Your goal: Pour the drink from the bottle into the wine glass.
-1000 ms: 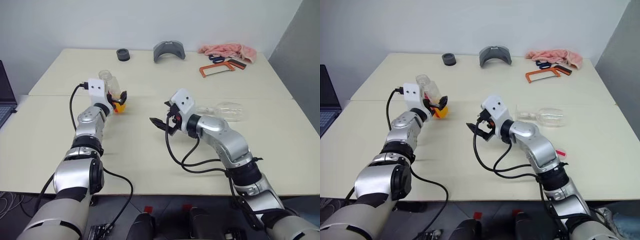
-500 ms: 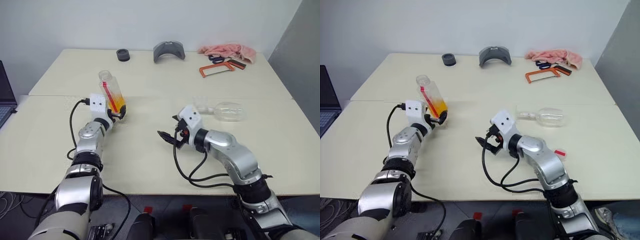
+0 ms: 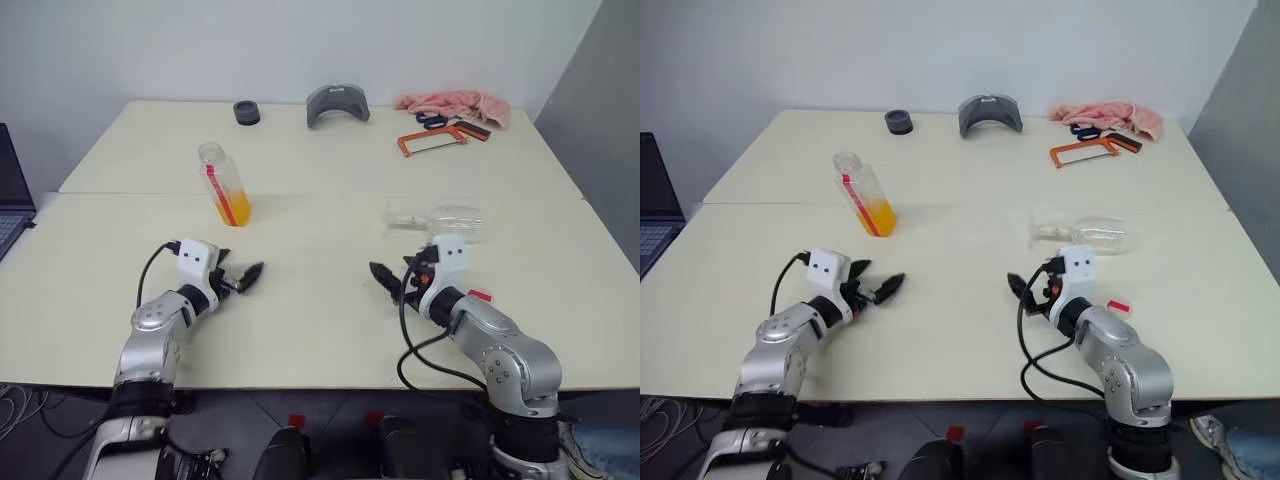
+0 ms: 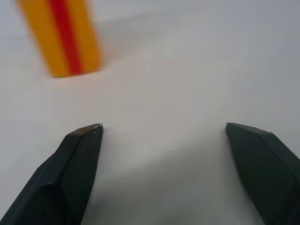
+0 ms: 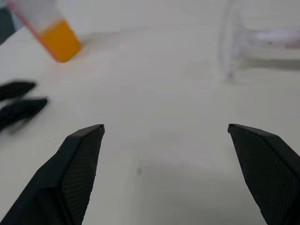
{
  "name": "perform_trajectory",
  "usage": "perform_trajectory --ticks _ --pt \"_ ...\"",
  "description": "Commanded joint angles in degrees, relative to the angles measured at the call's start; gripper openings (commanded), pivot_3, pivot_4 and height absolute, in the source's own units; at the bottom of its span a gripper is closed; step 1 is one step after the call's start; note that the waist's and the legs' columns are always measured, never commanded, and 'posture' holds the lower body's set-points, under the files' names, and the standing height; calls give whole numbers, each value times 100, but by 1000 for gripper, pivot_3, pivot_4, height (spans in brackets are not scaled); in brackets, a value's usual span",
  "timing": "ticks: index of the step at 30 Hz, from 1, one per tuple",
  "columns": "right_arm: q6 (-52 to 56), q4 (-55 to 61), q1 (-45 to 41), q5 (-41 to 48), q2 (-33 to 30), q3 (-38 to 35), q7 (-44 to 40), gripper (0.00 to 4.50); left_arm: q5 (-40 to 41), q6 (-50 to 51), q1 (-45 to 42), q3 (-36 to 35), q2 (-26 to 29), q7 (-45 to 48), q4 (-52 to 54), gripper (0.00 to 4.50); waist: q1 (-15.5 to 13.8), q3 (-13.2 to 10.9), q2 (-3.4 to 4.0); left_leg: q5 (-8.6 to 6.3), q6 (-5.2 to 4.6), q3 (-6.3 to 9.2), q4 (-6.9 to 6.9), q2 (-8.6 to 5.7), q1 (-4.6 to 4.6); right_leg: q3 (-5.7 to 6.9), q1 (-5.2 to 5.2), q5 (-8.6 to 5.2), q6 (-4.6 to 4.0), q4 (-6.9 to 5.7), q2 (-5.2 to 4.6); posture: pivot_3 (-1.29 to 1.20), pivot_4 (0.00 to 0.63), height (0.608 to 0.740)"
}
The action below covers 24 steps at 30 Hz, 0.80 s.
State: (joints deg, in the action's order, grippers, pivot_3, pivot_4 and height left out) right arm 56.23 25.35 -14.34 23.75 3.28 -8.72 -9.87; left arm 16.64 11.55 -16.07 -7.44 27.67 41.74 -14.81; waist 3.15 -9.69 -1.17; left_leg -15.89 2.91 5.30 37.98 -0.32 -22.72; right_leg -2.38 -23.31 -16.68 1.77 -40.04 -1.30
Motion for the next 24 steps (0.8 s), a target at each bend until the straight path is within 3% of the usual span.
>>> perform_trajectory --ticks 1,6,9,16,24 --pt "-53 -460 -467 658 814 -967 859 4500 449 444 3 291 251 867 885 4479 0 -1 2 0 0 -2 1 -1 0 -1 3 0 0 2 1 0 150 740" --pt "-782 -1589 -1327 1568 1413 -1882 1868 4500 634 690 -188 568 704 1806 1269 4479 9 -2 7 0 0 -8 -5 -3 17 1 12 0 -1 1 9 0 150 740" --pt "-1554 -2526 -1952 2140 1391 -2224 2320 4500 573 688 -445 716 966 2215 1230 4479 18 -6 15 0 0 -35 -8 -6 22 -12 8 0 -1 -1 13 0 150 740" --pt "-2533 -3847 -2655 2868 1143 -2222 2606 4500 499 708 -831 789 958 2311 1096 4479 66 -6 15 0 -2 -63 -6 -2 24 -14 10 0 -1 -1 17 0 150 740" --pt "-3020 -4453 -3097 3329 1166 -2066 2820 4500 508 779 -801 853 955 2305 1248 4479 180 -6 15 -1 -2 -59 -10 7 25 -16 9 0 -1 -1 22 0 150 740"
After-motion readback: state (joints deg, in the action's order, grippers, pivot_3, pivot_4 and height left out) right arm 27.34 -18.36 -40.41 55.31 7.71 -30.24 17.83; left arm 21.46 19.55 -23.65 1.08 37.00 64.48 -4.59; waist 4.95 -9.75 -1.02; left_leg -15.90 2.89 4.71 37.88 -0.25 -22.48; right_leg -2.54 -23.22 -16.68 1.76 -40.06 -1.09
